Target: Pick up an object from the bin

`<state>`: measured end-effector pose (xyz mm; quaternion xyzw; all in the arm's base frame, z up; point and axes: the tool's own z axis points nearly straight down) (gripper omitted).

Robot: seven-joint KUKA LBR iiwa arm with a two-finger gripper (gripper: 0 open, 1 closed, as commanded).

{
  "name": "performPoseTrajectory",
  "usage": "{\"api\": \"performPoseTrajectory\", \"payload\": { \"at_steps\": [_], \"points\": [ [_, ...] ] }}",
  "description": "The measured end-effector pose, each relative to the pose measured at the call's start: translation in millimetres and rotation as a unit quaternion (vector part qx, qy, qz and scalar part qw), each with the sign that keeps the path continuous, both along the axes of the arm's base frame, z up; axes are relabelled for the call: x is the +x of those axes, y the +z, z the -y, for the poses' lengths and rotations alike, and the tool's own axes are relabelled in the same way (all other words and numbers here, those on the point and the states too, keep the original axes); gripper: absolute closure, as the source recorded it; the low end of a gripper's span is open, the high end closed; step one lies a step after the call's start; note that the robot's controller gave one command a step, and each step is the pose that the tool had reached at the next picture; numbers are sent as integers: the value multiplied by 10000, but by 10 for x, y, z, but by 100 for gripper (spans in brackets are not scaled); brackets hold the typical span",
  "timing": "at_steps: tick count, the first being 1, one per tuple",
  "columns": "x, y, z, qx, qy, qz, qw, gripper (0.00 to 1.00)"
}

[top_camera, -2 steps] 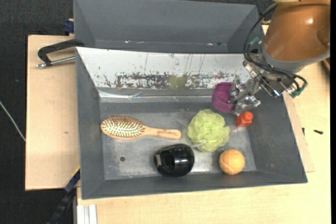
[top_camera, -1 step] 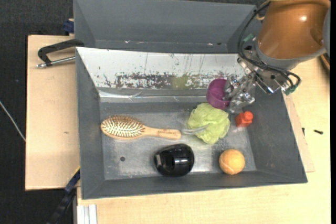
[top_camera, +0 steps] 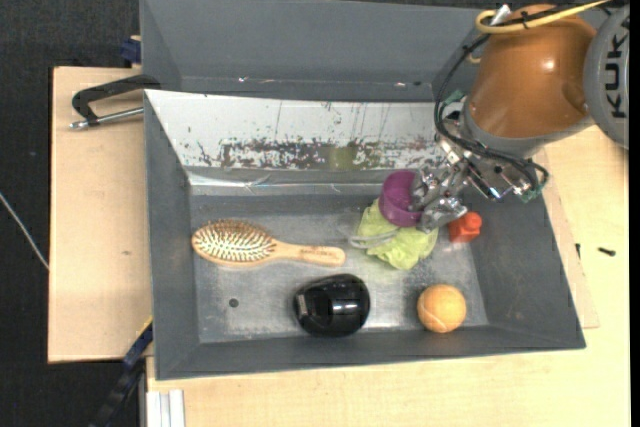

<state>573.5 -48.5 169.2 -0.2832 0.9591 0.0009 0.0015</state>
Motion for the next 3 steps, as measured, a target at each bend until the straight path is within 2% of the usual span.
{"api": "performPoseTrajectory", "payload": {
  "at_steps": [1,2,3],
  "points": [
    [170,-535,-161,-17,31,83,10000,100],
    [191,-502,-171,-11,41,145,9999,100],
    [-45,-251,-554,-9,112,36,9999,100]
  ]
}}
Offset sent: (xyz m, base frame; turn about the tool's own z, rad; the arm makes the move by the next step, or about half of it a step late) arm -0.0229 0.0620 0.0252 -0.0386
